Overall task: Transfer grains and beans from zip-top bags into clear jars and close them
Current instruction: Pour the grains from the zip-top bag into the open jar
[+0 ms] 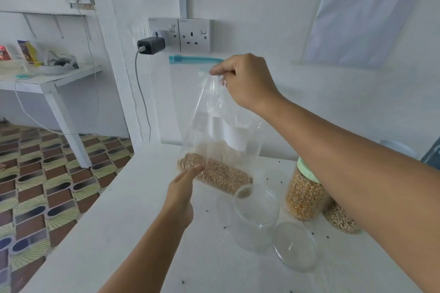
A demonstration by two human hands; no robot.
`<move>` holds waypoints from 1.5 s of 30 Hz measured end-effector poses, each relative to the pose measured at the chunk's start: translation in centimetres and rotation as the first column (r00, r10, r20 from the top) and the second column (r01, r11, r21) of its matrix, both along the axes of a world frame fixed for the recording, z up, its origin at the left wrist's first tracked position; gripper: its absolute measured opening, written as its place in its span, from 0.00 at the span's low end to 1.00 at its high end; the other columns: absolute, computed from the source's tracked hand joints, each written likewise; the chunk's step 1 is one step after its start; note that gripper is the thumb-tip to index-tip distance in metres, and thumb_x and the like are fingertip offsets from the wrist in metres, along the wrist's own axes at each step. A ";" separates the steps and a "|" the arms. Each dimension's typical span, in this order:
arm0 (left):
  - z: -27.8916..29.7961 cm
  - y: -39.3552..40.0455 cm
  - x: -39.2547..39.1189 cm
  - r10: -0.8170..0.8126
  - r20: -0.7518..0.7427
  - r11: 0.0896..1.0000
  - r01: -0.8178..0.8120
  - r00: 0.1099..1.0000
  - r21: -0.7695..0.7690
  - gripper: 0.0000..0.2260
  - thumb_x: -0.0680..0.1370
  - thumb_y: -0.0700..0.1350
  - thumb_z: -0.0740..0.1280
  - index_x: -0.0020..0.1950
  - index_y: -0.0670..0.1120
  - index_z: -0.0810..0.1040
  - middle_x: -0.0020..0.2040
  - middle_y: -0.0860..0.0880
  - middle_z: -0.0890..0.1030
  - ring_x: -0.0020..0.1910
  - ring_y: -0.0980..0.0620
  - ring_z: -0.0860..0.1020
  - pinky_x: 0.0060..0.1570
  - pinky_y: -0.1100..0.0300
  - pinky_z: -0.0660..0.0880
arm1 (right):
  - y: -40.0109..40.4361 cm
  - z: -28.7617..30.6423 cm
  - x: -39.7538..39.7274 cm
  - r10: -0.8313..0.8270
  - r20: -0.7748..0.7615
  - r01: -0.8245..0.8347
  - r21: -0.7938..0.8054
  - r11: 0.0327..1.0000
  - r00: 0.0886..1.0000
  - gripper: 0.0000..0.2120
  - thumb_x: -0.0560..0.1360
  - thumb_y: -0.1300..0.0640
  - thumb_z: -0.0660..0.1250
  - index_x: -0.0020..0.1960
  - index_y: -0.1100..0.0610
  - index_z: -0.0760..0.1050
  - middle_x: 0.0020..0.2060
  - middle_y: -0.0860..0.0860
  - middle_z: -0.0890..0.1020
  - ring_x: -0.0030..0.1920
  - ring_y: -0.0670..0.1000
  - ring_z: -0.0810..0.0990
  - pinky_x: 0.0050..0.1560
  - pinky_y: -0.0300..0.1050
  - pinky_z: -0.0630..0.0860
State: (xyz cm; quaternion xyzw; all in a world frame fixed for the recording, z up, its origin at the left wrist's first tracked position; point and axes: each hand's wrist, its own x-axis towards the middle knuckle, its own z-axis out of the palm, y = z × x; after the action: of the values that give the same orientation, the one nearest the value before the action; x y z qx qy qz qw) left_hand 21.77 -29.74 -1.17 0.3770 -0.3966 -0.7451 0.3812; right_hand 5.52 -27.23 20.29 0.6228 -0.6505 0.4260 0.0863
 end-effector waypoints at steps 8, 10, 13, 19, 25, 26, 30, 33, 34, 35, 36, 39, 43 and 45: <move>1.1 0.1 0.8 -0.093 -0.290 0.982 0.135 0.953 0.129 0.15 0.75 0.58 0.72 0.57 0.52 0.88 0.72 0.38 0.77 0.73 0.38 0.74 0.76 0.45 0.68 | 0.1 3.0 1.4 0.090 0.119 -0.076 -0.114 0.991 0.989 0.17 0.79 0.70 0.62 0.56 0.57 0.87 0.48 0.50 0.88 0.43 0.44 0.86 0.56 0.43 0.83; 1.8 -0.8 0.6 -0.081 -0.347 0.973 0.150 0.934 0.176 0.14 0.76 0.57 0.72 0.54 0.50 0.88 0.68 0.35 0.80 0.69 0.35 0.77 0.72 0.40 0.72 | 0.2 2.6 1.8 0.107 0.132 -0.091 -0.119 0.989 0.986 0.17 0.79 0.69 0.63 0.55 0.57 0.87 0.48 0.49 0.88 0.42 0.44 0.86 0.56 0.44 0.83; 2.1 -1.6 0.3 -0.075 -0.387 0.966 0.164 0.919 0.202 0.14 0.79 0.58 0.71 0.54 0.48 0.85 0.64 0.36 0.83 0.62 0.35 0.83 0.56 0.37 0.82 | 0.8 2.0 2.0 0.113 0.142 -0.095 -0.129 0.987 0.983 0.17 0.79 0.69 0.63 0.56 0.57 0.87 0.48 0.48 0.88 0.43 0.44 0.86 0.56 0.44 0.83; 2.7 -2.3 2.7 -0.050 -0.468 0.960 0.172 0.882 0.221 0.17 0.81 0.61 0.68 0.45 0.48 0.82 0.62 0.39 0.85 0.54 0.35 0.86 0.41 0.33 0.82 | 2.3 1.1 1.0 0.129 0.192 -0.097 -0.166 0.981 0.973 0.16 0.80 0.68 0.64 0.55 0.55 0.87 0.46 0.49 0.88 0.45 0.47 0.86 0.57 0.49 0.83; 2.0 -3.1 4.4 -0.048 -0.446 0.986 0.114 0.894 0.122 0.14 0.82 0.58 0.67 0.45 0.49 0.81 0.66 0.43 0.84 0.66 0.36 0.80 0.55 0.28 0.79 | 3.9 0.1 1.5 0.167 0.245 -0.135 -0.144 0.980 0.955 0.16 0.80 0.68 0.64 0.55 0.55 0.87 0.42 0.42 0.86 0.44 0.46 0.87 0.56 0.49 0.83; 2.0 -3.2 4.8 -0.039 -0.433 0.993 0.081 0.900 0.081 0.13 0.81 0.57 0.67 0.47 0.49 0.82 0.64 0.44 0.84 0.67 0.36 0.79 0.58 0.27 0.77 | 4.3 -0.1 1.6 0.175 0.265 -0.144 -0.135 0.980 0.948 0.15 0.80 0.68 0.64 0.55 0.55 0.87 0.43 0.41 0.85 0.44 0.46 0.87 0.56 0.49 0.84; 2.3 -4.0 6.3 0.055 -0.379 0.998 -0.060 0.924 0.000 0.10 0.81 0.53 0.68 0.57 0.52 0.85 0.63 0.45 0.84 0.70 0.39 0.77 0.67 0.30 0.72 | 5.5 -0.9 1.8 0.232 0.397 -0.206 -0.109 0.973 0.888 0.15 0.81 0.68 0.63 0.57 0.57 0.87 0.48 0.49 0.87 0.47 0.48 0.87 0.52 0.47 0.85; 2.4 -4.6 7.8 0.122 -0.319 0.988 -0.145 0.940 -0.051 0.14 0.72 0.58 0.79 0.53 0.53 0.86 0.64 0.45 0.82 0.72 0.37 0.75 0.66 0.31 0.73 | 6.2 -1.6 2.0 0.268 0.499 -0.257 -0.093 0.962 0.824 0.14 0.82 0.67 0.64 0.58 0.58 0.86 0.51 0.50 0.87 0.50 0.49 0.87 0.51 0.46 0.85; 2.6 -4.7 8.3 0.151 -0.296 0.982 -0.178 0.943 -0.068 0.19 0.66 0.58 0.83 0.52 0.52 0.87 0.62 0.45 0.83 0.71 0.37 0.76 0.65 0.30 0.74 | 6.4 -1.9 2.1 0.277 0.537 -0.270 -0.092 0.958 0.797 0.13 0.83 0.67 0.64 0.57 0.57 0.86 0.52 0.50 0.87 0.51 0.50 0.87 0.51 0.47 0.85; 2.7 -4.8 8.7 0.188 -0.287 0.973 -0.218 0.939 -0.077 0.19 0.64 0.56 0.85 0.50 0.50 0.87 0.58 0.46 0.84 0.69 0.38 0.78 0.65 0.31 0.74 | 6.6 -2.2 2.1 0.282 0.574 -0.280 -0.093 0.955 0.769 0.13 0.83 0.67 0.64 0.57 0.57 0.86 0.52 0.51 0.87 0.51 0.50 0.87 0.51 0.47 0.85; 3.0 -4.7 9.0 0.224 -0.280 0.963 -0.256 0.933 -0.083 0.15 0.67 0.53 0.83 0.48 0.49 0.87 0.55 0.47 0.85 0.65 0.40 0.80 0.65 0.32 0.75 | 6.8 -2.6 2.0 0.283 0.611 -0.285 -0.097 0.954 0.740 0.13 0.83 0.67 0.64 0.56 0.56 0.86 0.52 0.51 0.87 0.51 0.50 0.87 0.52 0.48 0.85; 3.7 -4.3 9.5 0.312 -0.248 0.930 -0.348 0.917 -0.119 0.05 0.74 0.47 0.78 0.43 0.47 0.85 0.50 0.49 0.86 0.55 0.45 0.83 0.64 0.38 0.78 | 7.3 -3.8 1.8 0.277 0.691 -0.277 -0.115 0.954 0.668 0.13 0.83 0.67 0.64 0.57 0.57 0.85 0.53 0.50 0.86 0.50 0.50 0.88 0.54 0.47 0.85; 5.0 -3.3 9.5 0.354 -0.221 0.901 -0.395 0.909 -0.182 0.06 0.71 0.48 0.80 0.36 0.49 0.86 0.46 0.50 0.86 0.49 0.48 0.84 0.47 0.50 0.84 | 8.1 -5.5 1.7 0.269 0.786 -0.253 -0.148 0.956 0.557 0.13 0.83 0.69 0.63 0.56 0.58 0.85 0.53 0.51 0.86 0.50 0.51 0.88 0.55 0.47 0.85; 5.7 -2.7 9.3 0.341 -0.220 0.895 -0.387 0.914 -0.222 0.07 0.71 0.48 0.80 0.35 0.49 0.86 0.42 0.51 0.86 0.43 0.51 0.85 0.42 0.53 0.84 | 8.5 -6.1 1.9 0.265 0.819 -0.246 -0.157 0.957 0.509 0.14 0.83 0.69 0.63 0.54 0.56 0.85 0.52 0.52 0.86 0.49 0.51 0.88 0.55 0.48 0.85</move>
State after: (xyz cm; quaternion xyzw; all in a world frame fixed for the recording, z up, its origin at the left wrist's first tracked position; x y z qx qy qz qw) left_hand 31.04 -32.46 4.54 0.3240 -0.3781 -0.6319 0.5940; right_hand 7.42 -18.77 14.15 0.4341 -0.5100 0.6840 -0.2891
